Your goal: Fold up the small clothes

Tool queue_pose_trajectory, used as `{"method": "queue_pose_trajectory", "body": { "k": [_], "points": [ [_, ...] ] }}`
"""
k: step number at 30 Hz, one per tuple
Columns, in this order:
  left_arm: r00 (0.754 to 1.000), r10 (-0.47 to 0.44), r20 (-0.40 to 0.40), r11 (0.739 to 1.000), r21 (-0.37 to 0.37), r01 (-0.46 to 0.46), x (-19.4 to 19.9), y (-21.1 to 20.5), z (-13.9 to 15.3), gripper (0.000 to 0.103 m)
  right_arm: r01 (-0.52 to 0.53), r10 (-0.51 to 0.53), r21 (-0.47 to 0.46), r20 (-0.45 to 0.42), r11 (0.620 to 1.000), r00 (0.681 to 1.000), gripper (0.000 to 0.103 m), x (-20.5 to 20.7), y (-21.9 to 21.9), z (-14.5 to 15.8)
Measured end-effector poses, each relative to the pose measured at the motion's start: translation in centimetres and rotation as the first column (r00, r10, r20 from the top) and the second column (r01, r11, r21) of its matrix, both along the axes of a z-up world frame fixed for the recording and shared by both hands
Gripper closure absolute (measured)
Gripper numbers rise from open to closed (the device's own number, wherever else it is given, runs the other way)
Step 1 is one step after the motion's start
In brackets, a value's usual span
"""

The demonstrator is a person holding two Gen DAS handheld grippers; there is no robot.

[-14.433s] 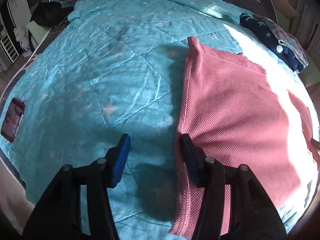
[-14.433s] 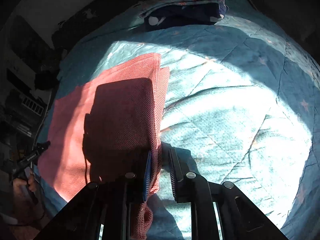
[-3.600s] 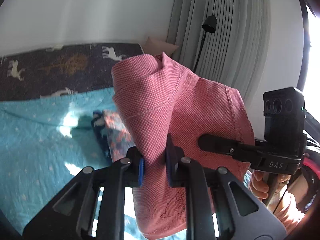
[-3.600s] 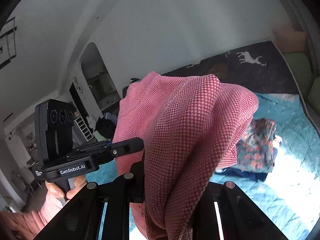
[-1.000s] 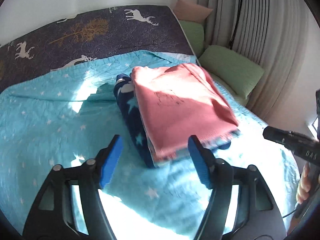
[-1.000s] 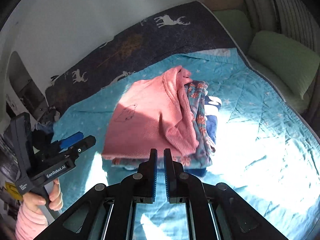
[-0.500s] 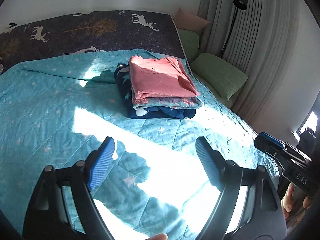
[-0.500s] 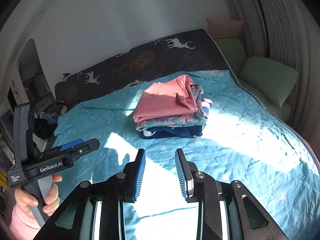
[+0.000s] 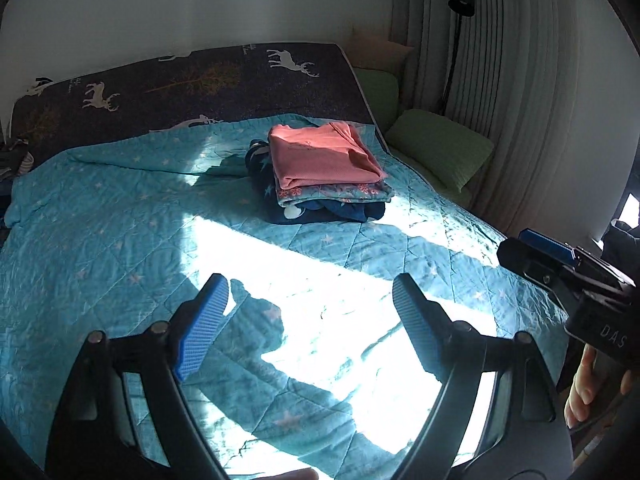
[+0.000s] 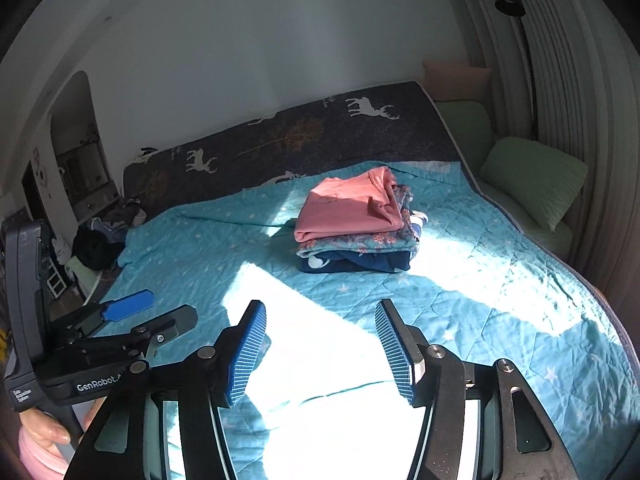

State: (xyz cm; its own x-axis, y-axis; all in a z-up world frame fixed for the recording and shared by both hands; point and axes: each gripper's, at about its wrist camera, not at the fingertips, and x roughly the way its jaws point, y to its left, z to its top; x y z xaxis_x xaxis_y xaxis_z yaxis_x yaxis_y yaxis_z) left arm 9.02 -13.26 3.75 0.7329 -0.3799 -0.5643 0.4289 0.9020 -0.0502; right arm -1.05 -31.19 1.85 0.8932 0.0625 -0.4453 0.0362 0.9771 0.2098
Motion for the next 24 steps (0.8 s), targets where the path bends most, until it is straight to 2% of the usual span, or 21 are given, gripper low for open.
{"method": "queue_pose_trajectory", "body": {
  "k": [5,7,12,17,24],
  "points": [
    [1.0,0.012,0.001,1.0,0.025,-0.012,-1.3,0.4,-0.1,0.019,-0.009,0.01,-0.043,0.03,0.999,0.999,0.035,-1.2,0.9,0.1],
    [1.0,0.015,0.009,1.0,0.021,-0.015,-1.9,0.8,0.0,0.019,0.009,-0.008,-0.055,0.024,0.998,1.0,0.034,-1.5,0.8,-0.1],
    [1.0,0.018,0.005,1.0,0.004,-0.018,-2.3,1.5,-0.1,0.019,0.009,-0.009,-0.009,0.002,1.0,1.0,0.034,-1.7,0.3,-0.5],
    [1.0,0.015,-0.001,1.0,0.003,-0.015,-2.5,1.9,-0.5,0.019,0.032,-0.032,-0.057,-0.006,0.998,0.999,0.034,-2.0,0.7,-0.8],
    [1.0,-0.008,0.008,1.0,0.005,0.008,-2.8,1.9,-0.4,0.019,0.041,-0.042,-0.044,-0.017,0.998,0.999,0.033,-2.0,0.7,-1.0]
  ]
}}
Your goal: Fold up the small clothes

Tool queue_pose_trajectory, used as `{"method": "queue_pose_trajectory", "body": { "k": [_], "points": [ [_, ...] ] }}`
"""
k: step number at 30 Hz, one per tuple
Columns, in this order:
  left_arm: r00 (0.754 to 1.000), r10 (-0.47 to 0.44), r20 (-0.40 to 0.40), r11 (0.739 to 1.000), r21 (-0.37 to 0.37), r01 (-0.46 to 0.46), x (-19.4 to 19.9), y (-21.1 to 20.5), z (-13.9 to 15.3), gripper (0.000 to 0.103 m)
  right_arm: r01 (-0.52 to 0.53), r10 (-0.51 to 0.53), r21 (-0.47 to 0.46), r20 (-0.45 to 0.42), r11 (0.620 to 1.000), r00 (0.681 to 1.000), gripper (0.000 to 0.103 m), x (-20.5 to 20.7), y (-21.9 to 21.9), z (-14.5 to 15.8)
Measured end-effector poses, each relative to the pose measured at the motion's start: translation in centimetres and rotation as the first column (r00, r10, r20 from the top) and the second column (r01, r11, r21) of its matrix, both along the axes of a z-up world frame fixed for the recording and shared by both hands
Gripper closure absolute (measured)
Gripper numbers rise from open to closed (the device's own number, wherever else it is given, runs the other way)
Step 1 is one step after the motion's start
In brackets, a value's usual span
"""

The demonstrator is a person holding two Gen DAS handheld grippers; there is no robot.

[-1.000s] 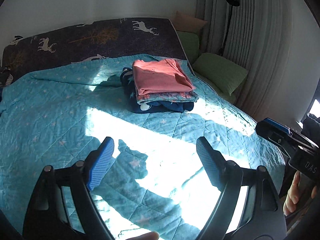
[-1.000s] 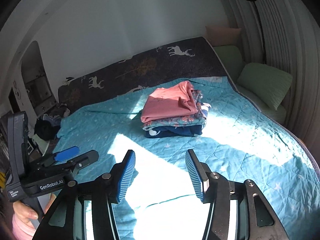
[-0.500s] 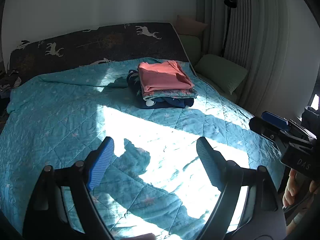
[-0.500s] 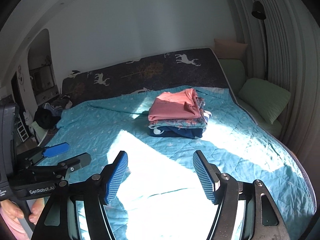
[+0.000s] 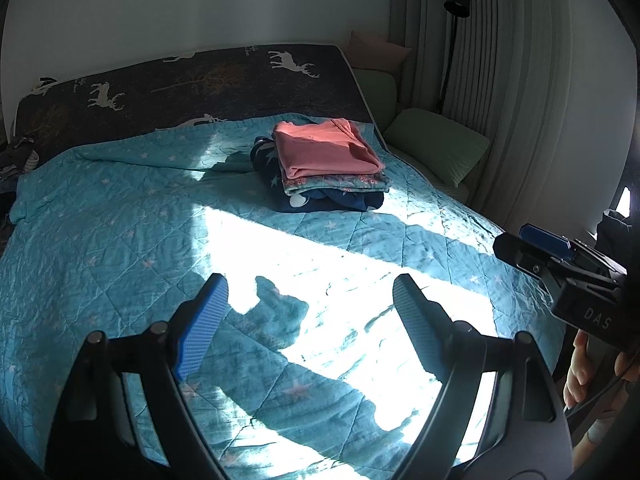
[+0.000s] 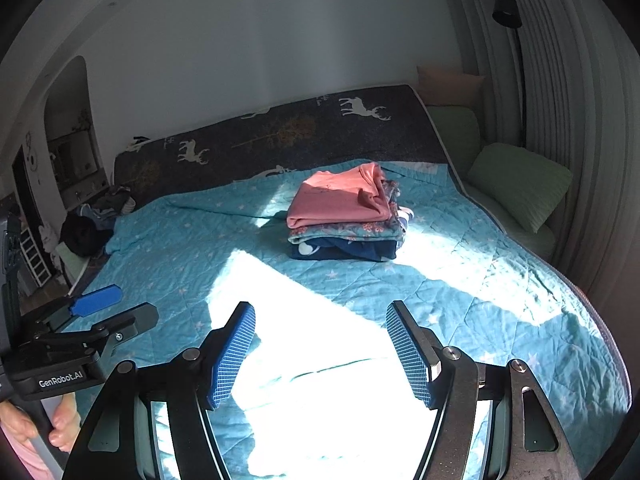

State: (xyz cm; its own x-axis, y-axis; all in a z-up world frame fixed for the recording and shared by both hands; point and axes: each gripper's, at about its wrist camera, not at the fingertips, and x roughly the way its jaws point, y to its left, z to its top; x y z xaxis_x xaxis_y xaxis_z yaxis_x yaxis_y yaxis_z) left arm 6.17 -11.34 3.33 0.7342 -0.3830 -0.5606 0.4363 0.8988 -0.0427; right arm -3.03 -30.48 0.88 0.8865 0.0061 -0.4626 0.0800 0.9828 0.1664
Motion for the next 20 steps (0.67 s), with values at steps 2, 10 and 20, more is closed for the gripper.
{"method": "queue_pose_trajectory", "body": {
  "k": [2,10,20],
  "points": [
    [1.0,-0.005,0.004,1.0,0.005,0.005,-0.09,-0.09,0.09,0.019,-0.001,0.001,-0.003,0.002,1.0,1.0,0.033,-0.02,0.14,0.09],
    [1.0,-0.022,0.011,1.0,0.01,0.022,-0.46,-0.45,0.21,0.019,-0.01,0.01,-0.018,0.002,1.0,1.0,0.033,0.1,0.53,0.23],
    [0.999,-0.026,-0.02,1.0,0.014,0.026,-0.13,-0.55,-0.22,0.019,-0.005,0.005,-0.01,-0.009,1.0,1.0,0.033,0.33,0.43,-0.18]
  ]
}}
